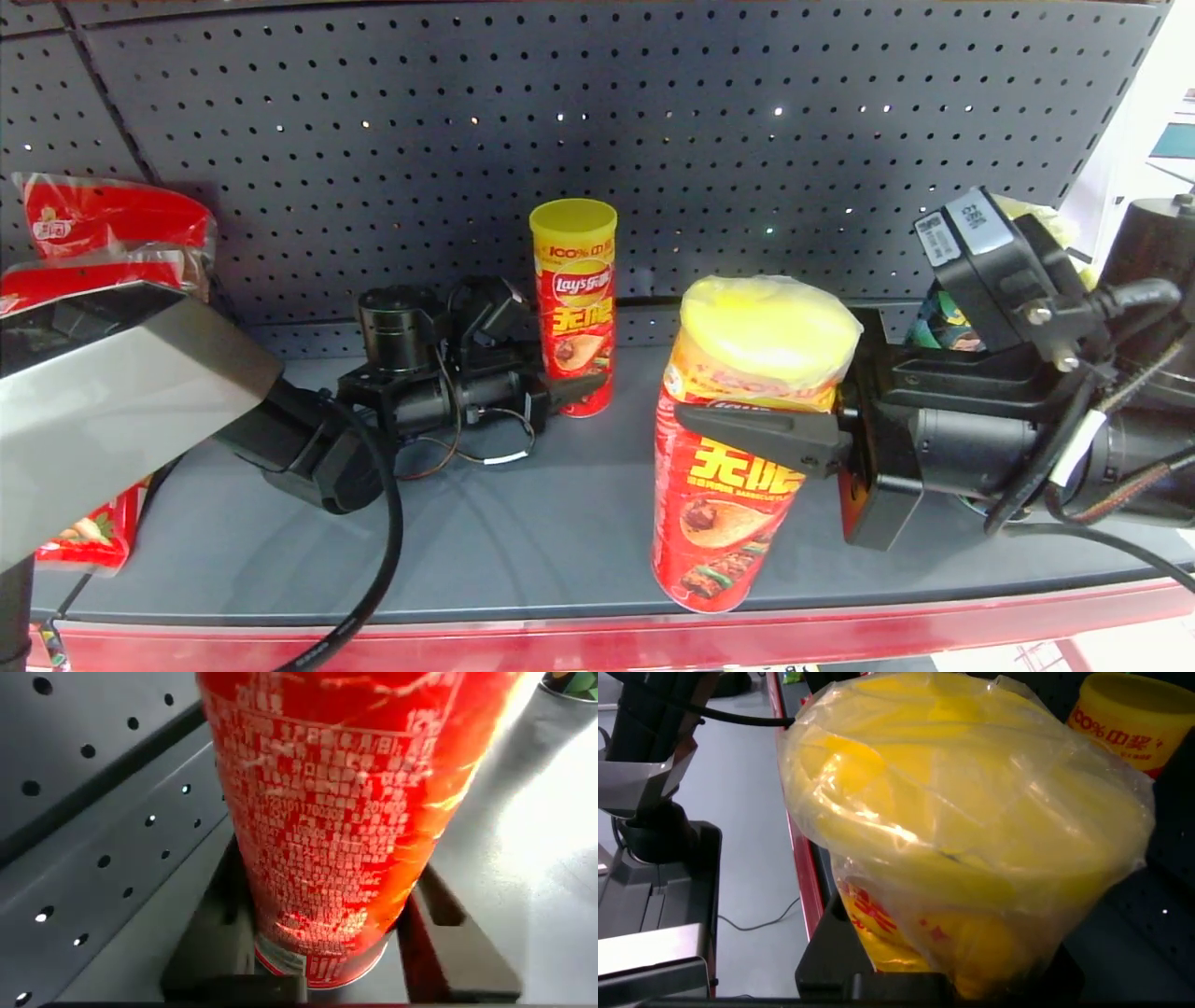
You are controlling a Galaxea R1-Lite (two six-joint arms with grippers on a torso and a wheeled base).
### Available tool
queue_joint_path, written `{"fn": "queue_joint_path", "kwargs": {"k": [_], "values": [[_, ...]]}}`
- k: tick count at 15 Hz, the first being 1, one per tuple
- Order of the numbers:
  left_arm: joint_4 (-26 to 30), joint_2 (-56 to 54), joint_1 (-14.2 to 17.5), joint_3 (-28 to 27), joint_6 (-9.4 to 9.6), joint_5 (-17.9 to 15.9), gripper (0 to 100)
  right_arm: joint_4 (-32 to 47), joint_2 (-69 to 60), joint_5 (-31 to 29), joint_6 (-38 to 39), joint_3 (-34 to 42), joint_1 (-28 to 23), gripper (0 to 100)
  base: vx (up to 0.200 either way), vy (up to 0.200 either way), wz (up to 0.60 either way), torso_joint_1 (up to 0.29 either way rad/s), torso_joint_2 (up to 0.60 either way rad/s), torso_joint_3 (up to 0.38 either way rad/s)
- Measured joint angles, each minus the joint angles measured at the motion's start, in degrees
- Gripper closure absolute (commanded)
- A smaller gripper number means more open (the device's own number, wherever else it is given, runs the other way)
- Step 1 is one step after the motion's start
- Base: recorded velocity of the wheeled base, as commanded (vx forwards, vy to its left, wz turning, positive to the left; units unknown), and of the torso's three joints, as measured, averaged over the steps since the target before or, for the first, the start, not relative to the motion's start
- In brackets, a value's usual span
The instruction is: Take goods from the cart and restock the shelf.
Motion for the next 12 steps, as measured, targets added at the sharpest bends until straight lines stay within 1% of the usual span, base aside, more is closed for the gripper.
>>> {"fn": "queue_joint_path", "kwargs": {"k": [3, 5, 6, 10, 12], "values": [[0.0, -1.5, -0.1, 1.2, 0.02, 0.0, 100, 0.0, 0.1, 0.0, 0.0, -0.1, 0.0, 100, 0.0, 0.0, 0.0, 0.0, 0.0, 0.0], [0.0, -3.8, -0.6, 4.7, 0.0, 0.0, 100, -0.3, 0.4, 0.0, 0.0, -0.3, 0.0, 100, 0.0, 0.0, 0.0, 0.0, 0.0, 0.0], [0.0, -5.6, -1.2, 7.0, 0.0, 0.1, 100, -0.8, 0.7, 0.0, 0.3, -0.6, -0.1, 100, 0.0, 0.0, 0.0, 0.0, 0.0, 0.0], [0.3, -15.1, -5.4, 19.0, -0.28, 1.4, 100, -1.6, 1.9, -0.5, 1.0, -1.4, -1.1, 100, 0.0, 0.0, 0.0, 0.0, 0.0, 0.0], [0.3, -19.1, -6.4, 24.1, -0.74, 1.8, 100, -1.5, 2.1, -0.6, 1.0, -1.6, -1.3, 100, 0.0, 0.0, 0.0, 0.0, 0.0, 0.0]]}}
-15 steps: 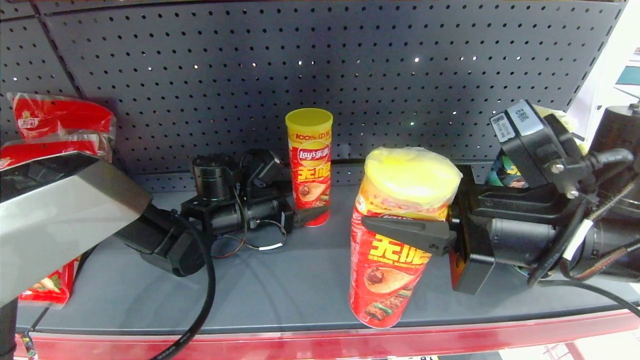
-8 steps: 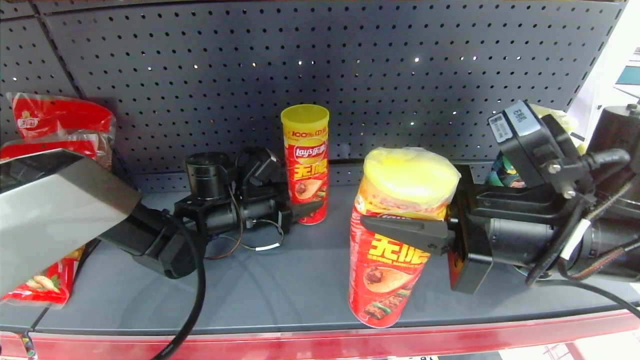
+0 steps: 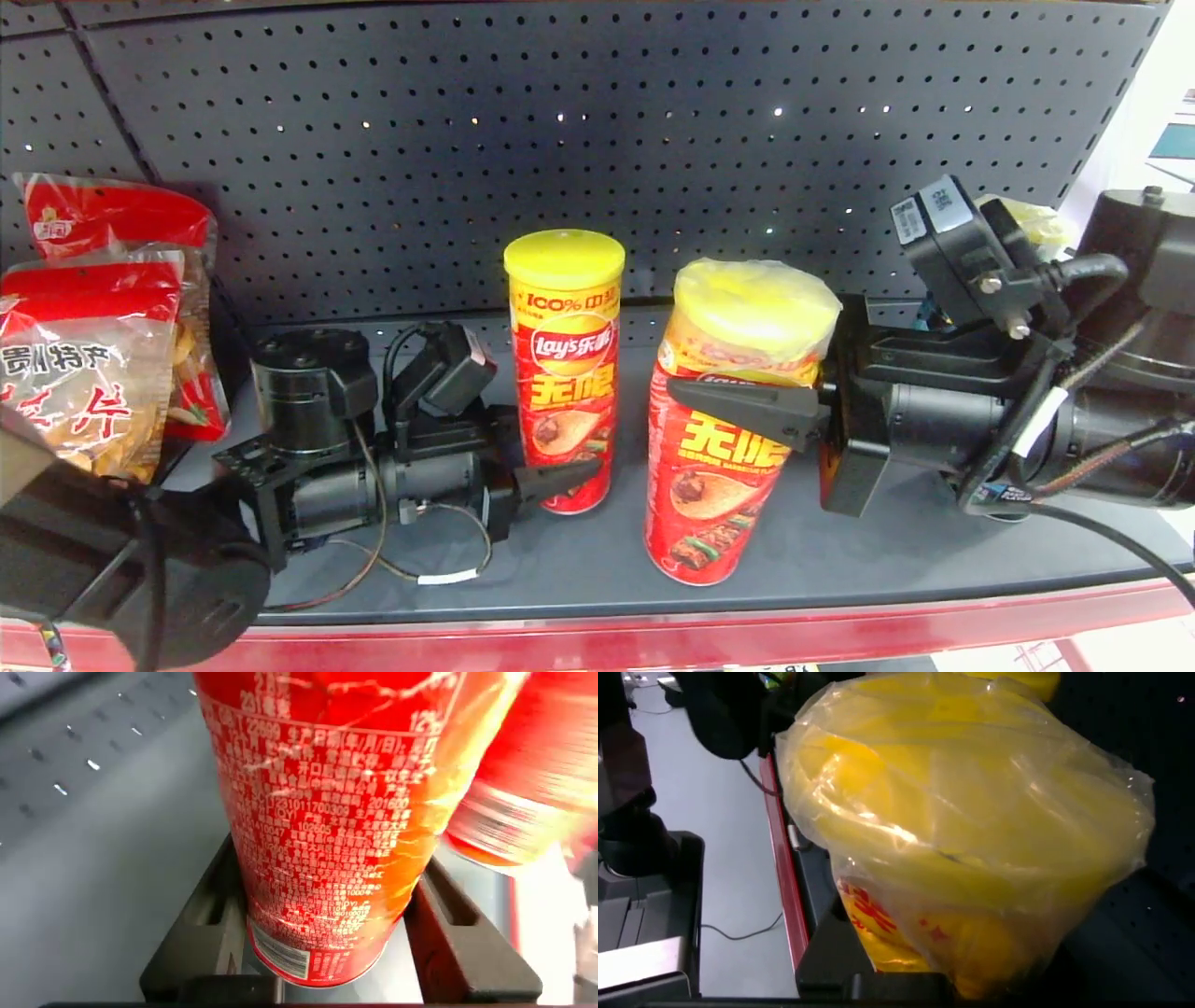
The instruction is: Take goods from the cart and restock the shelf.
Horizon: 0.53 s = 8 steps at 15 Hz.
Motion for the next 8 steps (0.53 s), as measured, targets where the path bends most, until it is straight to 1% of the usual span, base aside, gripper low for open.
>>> {"fn": "queue_joint_path", "kwargs": {"k": [2, 4, 6, 8], "values": [[0.1, -3.4, -0.4, 5.3, -0.38, 0.9, 100, 0.0, 0.1, 0.0, 0.0, -0.2, -0.5, 100, 0.0, 0.0, 0.0, 0.0, 0.0, 0.0], [0.1, -5.8, -0.7, 8.0, -0.61, 1.1, 100, 0.0, 0.1, 0.0, 0.0, -0.3, -0.8, 100, 0.0, 0.0, 0.0, 0.0, 0.0, 0.0], [0.1, -6.6, -0.8, 8.5, -0.63, 1.1, 100, 0.1, 0.1, 0.0, 0.0, -0.5, -0.9, 100, 0.0, 0.0, 0.0, 0.0, 0.0, 0.0], [0.1, -6.1, -1.0, 7.9, -0.63, 1.1, 100, 0.0, 0.0, 0.0, 0.1, -0.7, -0.9, 100, 0.0, 0.0, 0.0, 0.0, 0.0, 0.0]]}}
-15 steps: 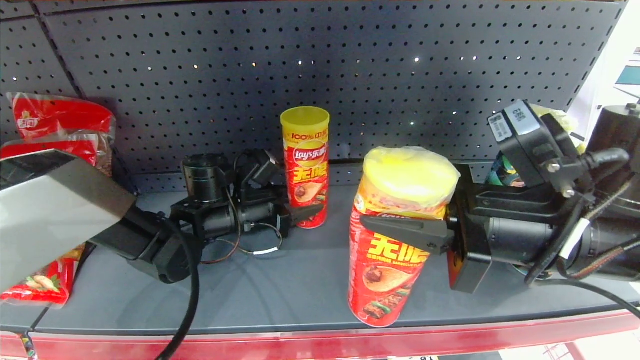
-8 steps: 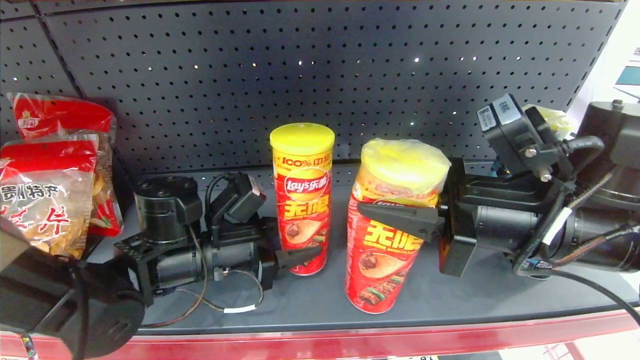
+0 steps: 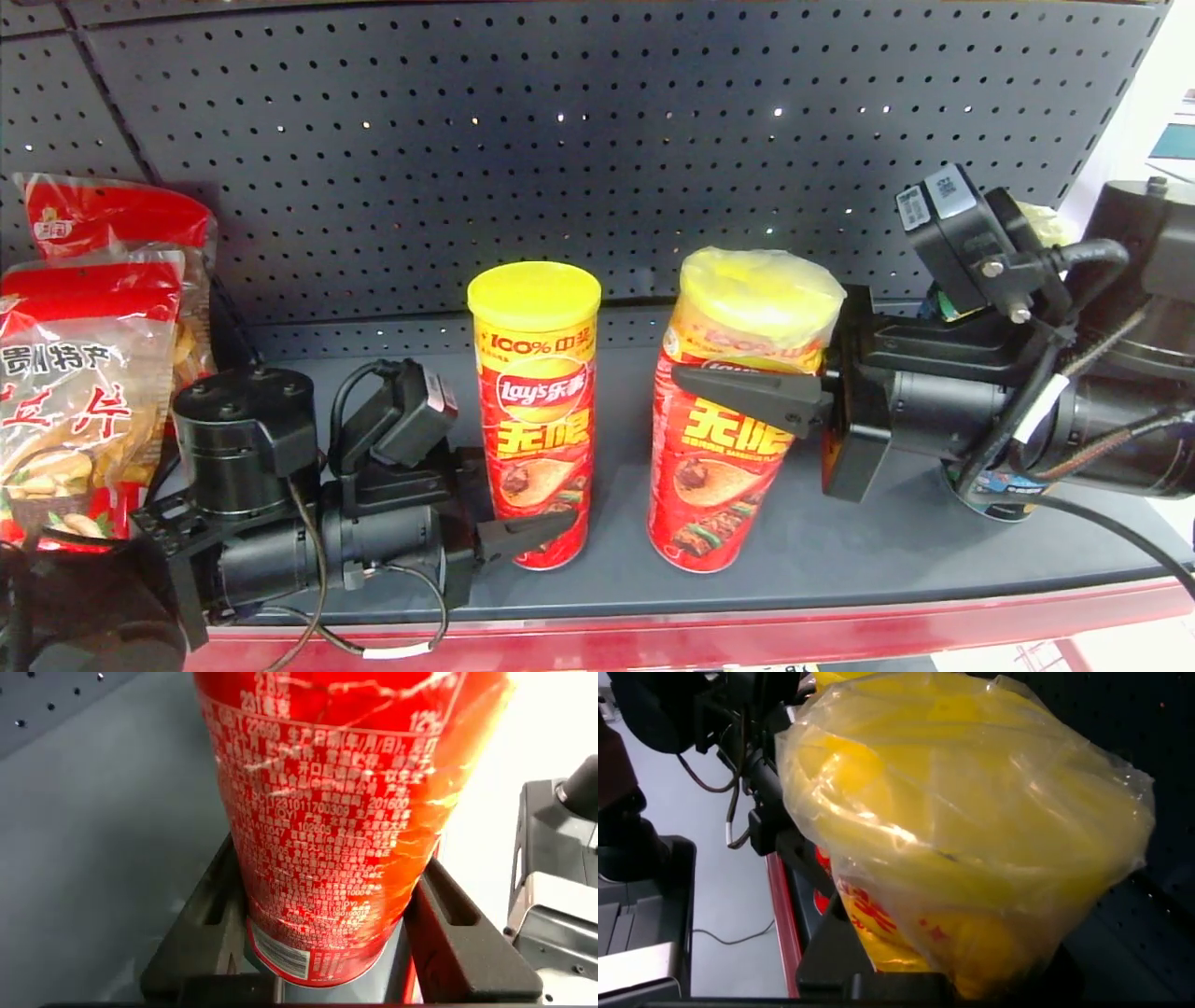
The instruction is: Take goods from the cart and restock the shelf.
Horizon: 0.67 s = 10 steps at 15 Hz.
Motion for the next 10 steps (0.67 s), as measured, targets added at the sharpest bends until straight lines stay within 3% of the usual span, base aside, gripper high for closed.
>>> {"fn": "queue_joint_path", "kwargs": {"k": [5, 10], "values": [[0.0, 4.1, -1.4, -5.2, -0.02, 0.7, 100, 0.0, 0.1, 0.0, 0.1, -0.1, 0.0, 100, 0.0, 0.0, 0.0, 0.0, 0.0, 0.0], [0.0, 6.3, -3.8, -6.1, -0.07, 0.9, 100, 0.0, 0.2, 0.0, 0.0, -0.1, -0.1, 100, 0.0, 0.0, 0.0, 0.0, 0.0, 0.0]]}}
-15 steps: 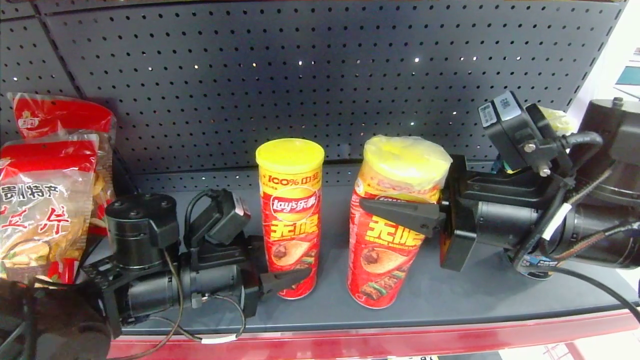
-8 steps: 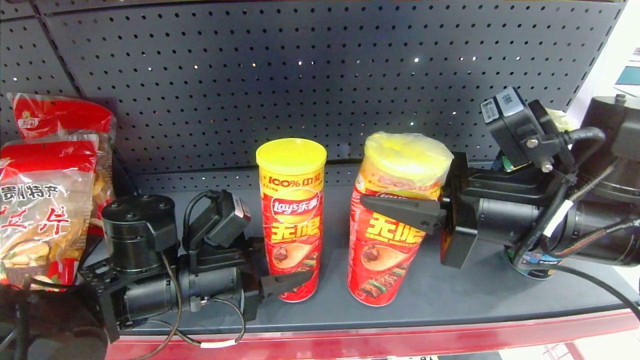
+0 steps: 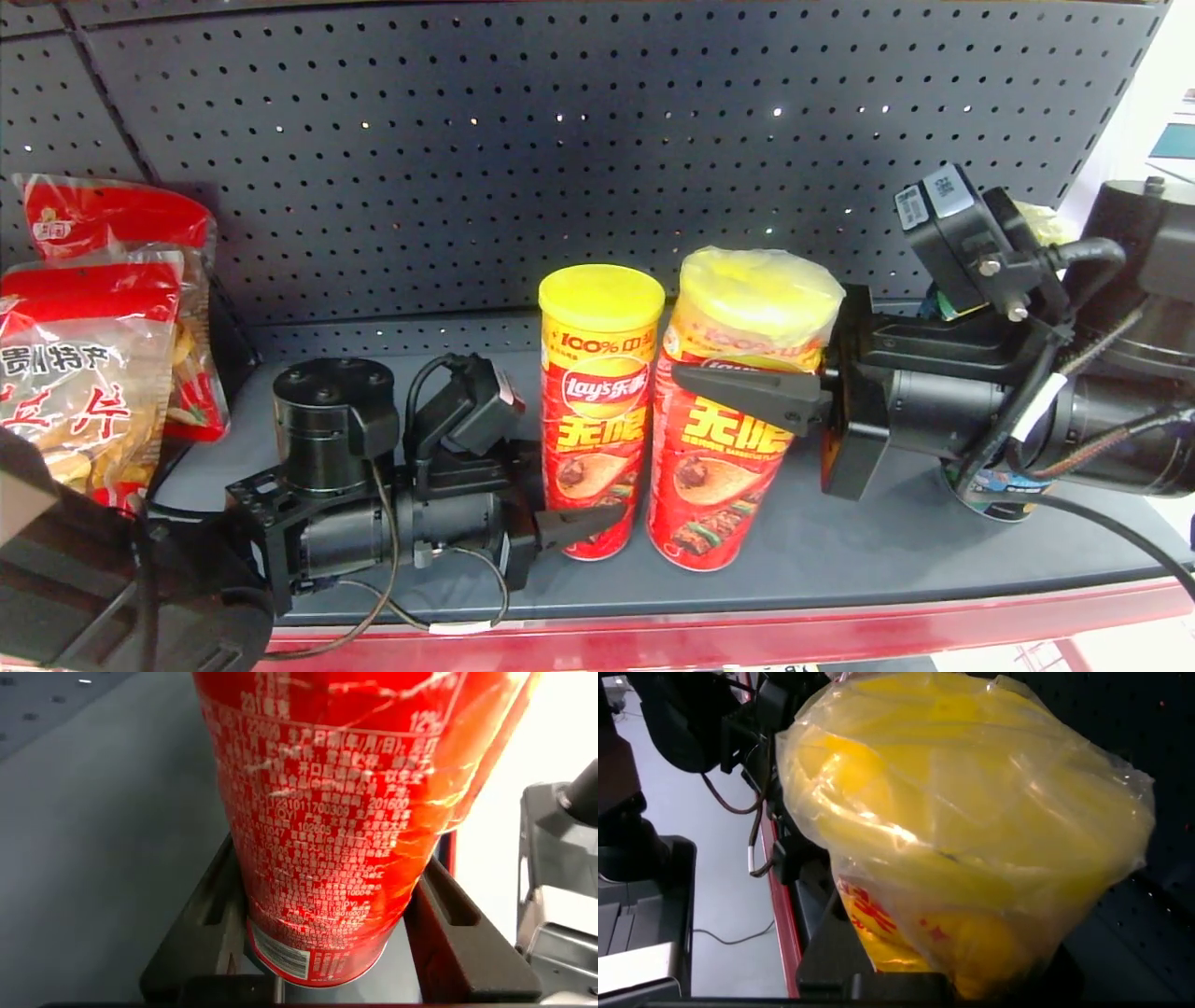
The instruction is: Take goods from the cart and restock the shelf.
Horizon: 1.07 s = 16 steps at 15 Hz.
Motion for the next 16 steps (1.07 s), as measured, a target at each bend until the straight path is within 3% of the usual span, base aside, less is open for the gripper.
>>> {"fn": "queue_joint_path", "kwargs": {"k": [9, 10, 16], "values": [[-0.4, 1.4, -0.1, 1.5, -0.34, 0.8, 100, 0.0, 0.2, 0.1, 0.1, 0.1, -0.6, 100, 0.0, 0.0, 0.0, 0.0, 0.0, 0.0], [-0.4, 1.4, -0.1, 1.9, -0.34, 0.8, 0, 0.0, 0.3, 0.1, 0.0, 0.1, -0.6, 100, 0.0, 0.0, 0.0, 0.0, 0.0, 0.0], [0.1, 1.2, 1.3, 3.4, -0.44, 1.2, 0, -0.1, 0.7, 0.1, 0.0, 0.1, -0.7, 100, 0.0, 0.0, 0.0, 0.0, 0.0, 0.0]]}}
